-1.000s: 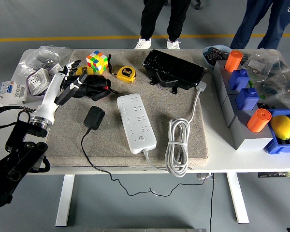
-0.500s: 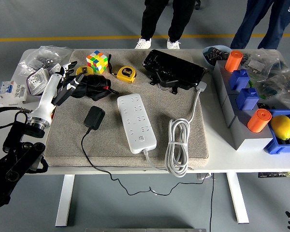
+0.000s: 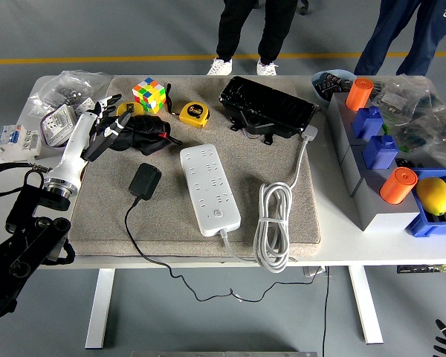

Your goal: Put the plug near the board,insert it into the board,press the button,pull the plug out

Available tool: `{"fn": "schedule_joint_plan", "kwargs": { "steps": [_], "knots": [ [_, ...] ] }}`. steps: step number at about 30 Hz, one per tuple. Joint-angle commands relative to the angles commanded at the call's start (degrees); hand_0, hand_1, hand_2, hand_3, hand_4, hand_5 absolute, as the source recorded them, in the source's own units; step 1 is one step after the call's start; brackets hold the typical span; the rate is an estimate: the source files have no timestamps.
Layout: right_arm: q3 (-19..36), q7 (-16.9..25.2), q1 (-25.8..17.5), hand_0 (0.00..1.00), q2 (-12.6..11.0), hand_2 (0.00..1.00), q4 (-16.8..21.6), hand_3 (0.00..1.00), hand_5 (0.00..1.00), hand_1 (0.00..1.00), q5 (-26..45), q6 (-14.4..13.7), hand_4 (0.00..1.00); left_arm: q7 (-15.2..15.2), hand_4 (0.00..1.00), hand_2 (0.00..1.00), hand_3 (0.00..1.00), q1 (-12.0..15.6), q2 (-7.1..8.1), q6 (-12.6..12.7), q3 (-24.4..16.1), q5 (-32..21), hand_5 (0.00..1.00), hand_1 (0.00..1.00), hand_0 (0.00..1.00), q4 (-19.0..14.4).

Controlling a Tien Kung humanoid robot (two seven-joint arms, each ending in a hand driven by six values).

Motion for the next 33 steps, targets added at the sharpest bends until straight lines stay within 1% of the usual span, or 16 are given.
{"fn": "schedule_joint_plan", "kwargs": {
  "steps": [8,17,22,28,33],
  "knots": [
    [0.0,0.1,0.3,0.714,0.0,0.751,-0.5,0.713,0.753,0.742,0.3,-0.1,0.998,0.1,0.998,0.935,0.867,-0.4,0.07,0.0,-0.1,-0.1,0.998,0.902,0.886,0.1],
    [-0.8,0.1,0.5,0.712,0.2,0.751,-1.0,0.713,0.748,0.742,0.5,-0.3,0.998,1.0,0.998,0.931,0.858,-0.7,0.01,-0.3,0.0,0.2,0.998,0.897,0.883,0.0],
    [-1.6,-1.6,0.7,0.714,0.1,0.755,-1.3,0.715,0.747,0.747,0.2,-0.6,0.998,1.0,0.998,0.928,0.851,-0.9,0.12,-0.3,-0.3,0.2,0.998,0.895,0.883,0.0],
    [-2.6,-1.8,0.6,0.727,0.1,0.769,-1.6,0.723,0.749,0.764,1.2,-1.3,0.998,0.9,0.998,0.928,0.851,-1.0,0.24,-0.3,0.2,0.1,0.998,0.895,0.882,0.0],
    [-3.1,-0.1,0.3,0.717,0.4,0.757,-2.2,0.718,0.747,0.748,3.2,-2.7,0.998,0.9,0.998,0.926,0.849,-0.7,0.13,-0.3,0.3,0.0,0.998,0.893,0.882,0.1]
  ]
}}
